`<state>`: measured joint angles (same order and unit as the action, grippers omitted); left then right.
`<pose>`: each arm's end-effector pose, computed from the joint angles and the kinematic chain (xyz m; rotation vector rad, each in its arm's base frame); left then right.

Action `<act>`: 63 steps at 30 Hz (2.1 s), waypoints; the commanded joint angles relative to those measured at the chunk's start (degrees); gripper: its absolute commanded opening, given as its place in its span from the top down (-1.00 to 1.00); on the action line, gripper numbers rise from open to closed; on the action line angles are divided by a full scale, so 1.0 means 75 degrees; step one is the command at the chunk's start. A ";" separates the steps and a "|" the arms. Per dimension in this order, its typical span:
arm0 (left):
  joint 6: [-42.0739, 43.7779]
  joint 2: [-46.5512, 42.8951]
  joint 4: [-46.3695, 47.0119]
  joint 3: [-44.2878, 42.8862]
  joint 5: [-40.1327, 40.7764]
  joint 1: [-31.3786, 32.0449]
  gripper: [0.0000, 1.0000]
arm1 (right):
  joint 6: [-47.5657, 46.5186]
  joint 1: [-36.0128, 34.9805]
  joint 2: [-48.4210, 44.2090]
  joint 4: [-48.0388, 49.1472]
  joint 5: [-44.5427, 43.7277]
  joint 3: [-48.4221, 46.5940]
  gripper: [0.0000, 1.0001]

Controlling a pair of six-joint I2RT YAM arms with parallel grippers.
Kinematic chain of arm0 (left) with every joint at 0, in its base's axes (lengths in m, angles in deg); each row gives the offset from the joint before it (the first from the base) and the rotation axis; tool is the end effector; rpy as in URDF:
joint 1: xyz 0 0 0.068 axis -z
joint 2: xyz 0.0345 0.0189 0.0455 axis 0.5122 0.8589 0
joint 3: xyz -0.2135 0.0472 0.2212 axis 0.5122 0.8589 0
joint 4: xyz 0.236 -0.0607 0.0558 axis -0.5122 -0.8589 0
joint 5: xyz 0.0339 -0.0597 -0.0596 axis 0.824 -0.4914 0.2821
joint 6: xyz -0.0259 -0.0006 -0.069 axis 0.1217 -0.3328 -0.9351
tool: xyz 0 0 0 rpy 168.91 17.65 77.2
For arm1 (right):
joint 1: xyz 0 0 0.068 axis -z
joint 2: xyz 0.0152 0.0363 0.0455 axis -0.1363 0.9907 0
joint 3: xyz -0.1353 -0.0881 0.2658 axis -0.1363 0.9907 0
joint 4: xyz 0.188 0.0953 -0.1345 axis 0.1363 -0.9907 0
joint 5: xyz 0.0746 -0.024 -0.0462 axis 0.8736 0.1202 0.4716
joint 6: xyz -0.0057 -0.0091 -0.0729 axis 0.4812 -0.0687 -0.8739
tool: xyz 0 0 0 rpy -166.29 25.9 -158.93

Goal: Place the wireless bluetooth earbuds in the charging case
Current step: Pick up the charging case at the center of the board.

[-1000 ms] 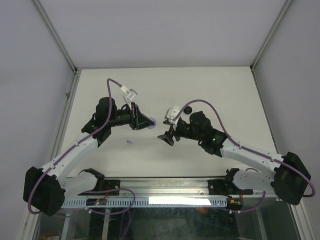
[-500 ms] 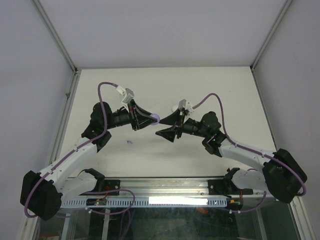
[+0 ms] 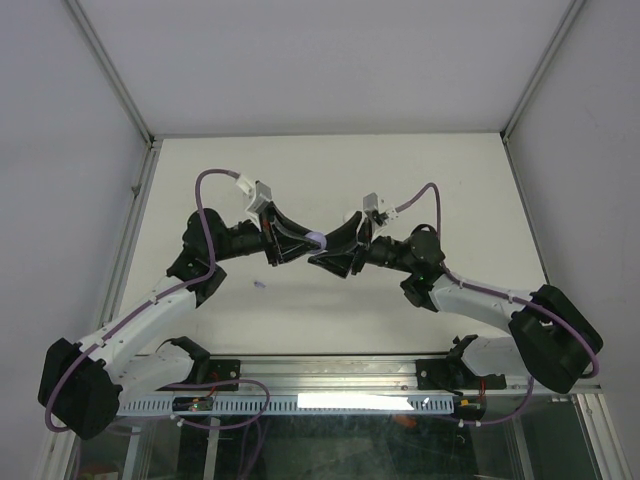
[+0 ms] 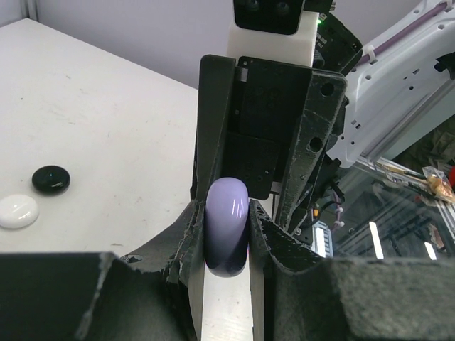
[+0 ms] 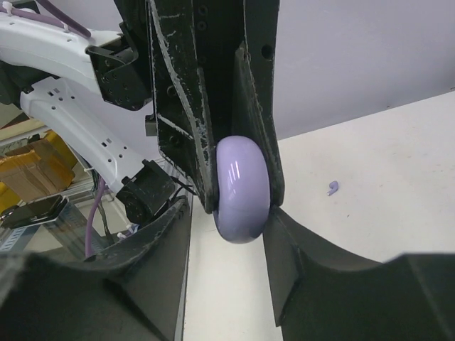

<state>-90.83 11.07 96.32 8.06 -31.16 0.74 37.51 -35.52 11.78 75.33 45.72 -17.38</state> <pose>0.1615 -0.1496 0.3539 0.7863 1.4870 -1.3035 0.1620 0.2050 0.3292 -0.8297 1.1963 1.4129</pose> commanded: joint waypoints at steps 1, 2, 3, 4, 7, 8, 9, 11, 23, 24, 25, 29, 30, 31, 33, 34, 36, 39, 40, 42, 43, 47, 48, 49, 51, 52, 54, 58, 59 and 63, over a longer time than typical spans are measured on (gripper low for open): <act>0.0297 -0.0111 0.0686 0.0018 -0.0211 0.0135 0.77 | 0.0280 0.0009 0.0058 0.0856 0.0025 -0.0059 0.11; 0.0299 -0.0113 0.0724 0.0022 -0.0225 0.0172 0.77 | 0.0313 0.0014 0.0083 0.0917 0.0017 -0.0054 0.15; 0.0297 -0.0123 0.0776 0.0035 -0.0239 0.0203 0.76 | 0.0358 0.0013 0.0104 0.0996 0.0024 -0.0033 0.19; 0.0287 -0.0124 0.0807 0.0042 -0.0240 0.0222 0.76 | 0.0388 0.0012 0.0133 0.1067 0.0036 -0.0023 0.23; 0.0258 -0.0114 0.0885 0.0065 -0.0288 0.0269 0.74 | 0.0445 0.0015 0.0180 0.1223 0.0098 -0.0002 0.43; 0.0236 -0.0103 0.0894 0.0071 -0.0311 0.0274 0.74 | 0.0478 0.0015 0.0198 0.1289 0.0140 -0.0002 0.53; 0.0218 -0.0101 0.0899 0.0067 -0.0320 0.0281 0.73 | 0.0515 0.0015 0.0210 0.1352 0.0186 0.0014 0.63; 0.0192 -0.0101 0.0900 0.0063 -0.0334 0.0275 0.71 | 0.0582 0.0015 0.0234 0.1454 0.0261 0.0046 0.79; 0.0052 -0.0221 0.0935 0.0064 -0.0052 0.0272 0.05 | 0.0749 0.0015 0.0339 0.1572 0.0662 0.0040 1.00; 0.0039 -0.0235 0.0944 0.0065 -0.0013 0.0272 0.05 | 0.0746 0.0015 0.0345 0.1572 0.0675 0.0037 1.00; 0.0028 -0.0241 0.0950 0.0071 0.0002 0.0279 0.05 | 0.0746 0.0015 0.0359 0.1572 0.0690 0.0031 1.00; -0.0029 -0.0265 0.0987 0.0067 0.0134 0.0265 0.06 | 0.0750 0.0013 0.0369 0.1572 0.0728 0.0034 1.00; -0.0032 -0.0274 0.0993 0.0068 0.0165 0.0269 0.06 | 0.0751 0.0015 0.0371 0.1572 0.0739 0.0041 1.00; -0.0026 -0.0285 0.0994 0.0070 0.0204 0.0267 0.06 | 0.0747 0.0015 0.0361 0.1572 0.0740 0.0052 1.00; -0.0020 -0.0315 0.0991 0.0076 0.0290 0.0268 0.07 | 0.0746 0.0015 0.0347 0.1571 0.0761 0.0058 1.00; -0.0014 -0.0332 0.0988 0.0087 0.0366 0.0270 0.08 | 0.0746 0.0015 0.0346 0.1563 0.0769 0.0061 1.00; -0.0013 -0.0367 0.0981 0.0114 0.0483 0.0267 0.08 | 0.0735 0.0015 0.0346 0.1549 0.0806 0.0064 1.00; -0.0007 -0.0394 0.0968 0.0122 0.0583 0.0270 0.09 | 0.0746 0.0021 0.0363 0.1548 0.0845 0.0063 1.00; -0.0008 -0.0404 0.0972 0.0128 0.0600 0.0270 0.10 | 0.0752 0.0016 0.0358 0.1548 0.0852 0.0075 1.00; 0.0002 -0.0412 0.0965 0.0140 0.0629 0.0270 0.17 | 0.0746 0.0014 0.0358 0.1548 0.0857 0.0067 1.00; 0.0010 -0.0408 0.0959 0.0142 0.0631 0.0270 0.24 | 0.0746 0.0015 0.0353 0.1548 0.0854 0.0067 1.00; 0.0080 -0.0349 0.0902 0.0130 0.0456 0.0269 0.53 | 0.0746 0.0015 0.0340 0.1548 0.0833 0.0059 1.00; 0.0124 -0.0337 0.0900 0.0130 0.0391 0.0270 0.61 | 0.0752 0.0013 0.0335 0.1548 0.0825 0.0069 1.00; 0.0179 -0.0330 0.0872 0.0124 0.0353 0.0270 0.67 | 0.0760 0.0015 0.0328 0.1548 0.0806 0.0066 0.98; 0.0287 -0.0334 0.0795 0.0136 0.0304 0.0261 0.79 | 0.0758 0.0014 0.0303 0.1548 0.0776 0.0062 0.83; 0.0343 -0.0335 0.0757 0.0138 0.0255 0.0269 0.84 | 0.0768 0.0015 0.0294 0.1547 0.0765 0.0055 0.69; 0.0436 -0.0357 0.0698 0.0171 0.0200 0.0270 0.91 | 0.0780 0.0173 0.0267 0.1559 0.0753 0.0032 0.47; 0.0529 -0.0423 0.0677 0.0243 0.0185 0.0269 0.95 | 0.0856 0.0179 0.0270 0.1619 0.0726 -0.0032 0.24; 0.0536 -0.0429 0.0677 0.0256 0.0182 0.0264 0.95 | 0.0895 0.0179 0.0265 0.1677 0.0692 -0.0022 0.18; 0.0543 -0.0425 0.0709 0.0296 0.0210 0.0269 0.95 | 0.1039 0.0199 0.0293 0.1933 0.0638 -0.0031 0.08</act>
<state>-88.73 9.04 100.30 10.07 -29.50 2.88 44.00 -34.34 14.56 84.57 50.57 -16.49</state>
